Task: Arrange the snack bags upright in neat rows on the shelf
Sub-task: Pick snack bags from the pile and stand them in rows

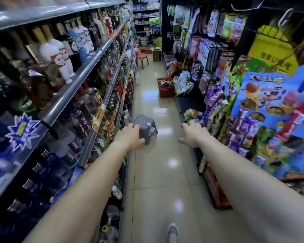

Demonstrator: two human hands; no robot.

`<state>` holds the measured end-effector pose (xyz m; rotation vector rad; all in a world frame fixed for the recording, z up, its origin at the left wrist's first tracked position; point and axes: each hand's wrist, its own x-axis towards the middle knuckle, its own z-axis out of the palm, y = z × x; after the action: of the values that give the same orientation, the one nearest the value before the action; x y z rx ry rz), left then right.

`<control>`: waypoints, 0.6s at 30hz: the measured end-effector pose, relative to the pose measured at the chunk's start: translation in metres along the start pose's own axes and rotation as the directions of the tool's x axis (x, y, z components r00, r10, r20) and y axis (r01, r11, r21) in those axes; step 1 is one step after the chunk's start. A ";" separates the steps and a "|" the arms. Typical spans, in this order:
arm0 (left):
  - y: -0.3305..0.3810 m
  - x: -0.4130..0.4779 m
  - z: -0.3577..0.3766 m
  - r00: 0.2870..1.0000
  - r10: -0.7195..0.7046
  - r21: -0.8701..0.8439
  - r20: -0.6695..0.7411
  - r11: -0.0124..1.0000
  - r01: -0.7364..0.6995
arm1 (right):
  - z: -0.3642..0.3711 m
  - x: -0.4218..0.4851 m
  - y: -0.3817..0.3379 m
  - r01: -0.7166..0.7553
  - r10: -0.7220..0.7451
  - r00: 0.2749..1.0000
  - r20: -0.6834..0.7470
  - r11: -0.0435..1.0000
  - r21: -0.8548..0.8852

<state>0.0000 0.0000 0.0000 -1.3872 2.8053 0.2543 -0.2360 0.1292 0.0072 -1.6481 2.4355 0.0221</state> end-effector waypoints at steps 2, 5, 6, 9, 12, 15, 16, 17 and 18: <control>-0.008 0.043 -0.004 1.000 -0.006 0.014 0.017 1.000 0.006 | -0.008 0.045 0.006 -0.013 0.013 1.000 -0.002 1.000 0.022; -0.021 0.113 -0.013 0.997 -0.042 0.025 0.071 0.999 0.040 | -0.030 0.122 0.013 -0.022 0.021 1.000 0.018 0.999 0.043; -0.023 0.135 -0.018 0.996 -0.050 0.019 0.079 0.999 0.048 | -0.039 0.145 0.014 -0.026 0.025 1.000 0.013 0.999 0.044; -0.034 0.198 -0.024 0.995 -0.059 -0.012 0.081 0.998 0.060 | -0.054 0.214 0.019 -0.022 0.022 1.000 0.008 0.999 0.036; -0.044 0.255 -0.029 0.993 -0.058 -0.021 0.102 0.998 0.061 | -0.061 0.273 0.022 -0.031 0.030 0.999 0.032 0.999 0.034; -0.060 0.317 -0.031 0.991 -0.059 -0.001 0.117 0.998 0.059 | -0.061 0.332 0.022 -0.031 0.029 0.998 0.054 0.999 0.032; -0.067 0.339 -0.030 0.991 -0.061 0.002 0.122 0.998 0.061 | -0.060 0.352 0.023 -0.034 0.032 0.998 0.060 0.999 0.028; -0.074 0.362 -0.028 0.991 -0.054 0.010 0.125 0.999 0.053 | -0.059 0.372 0.024 -0.040 0.039 0.998 0.059 0.999 0.023; -0.080 0.384 -0.026 0.990 -0.042 0.019 0.137 0.999 0.040 | -0.059 0.392 0.026 -0.055 0.053 0.997 0.063 0.998 0.022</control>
<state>-0.1690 -0.3551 -0.0138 -1.3667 2.6596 0.3129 -0.4094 -0.2283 -0.0056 -1.5479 2.4236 0.0510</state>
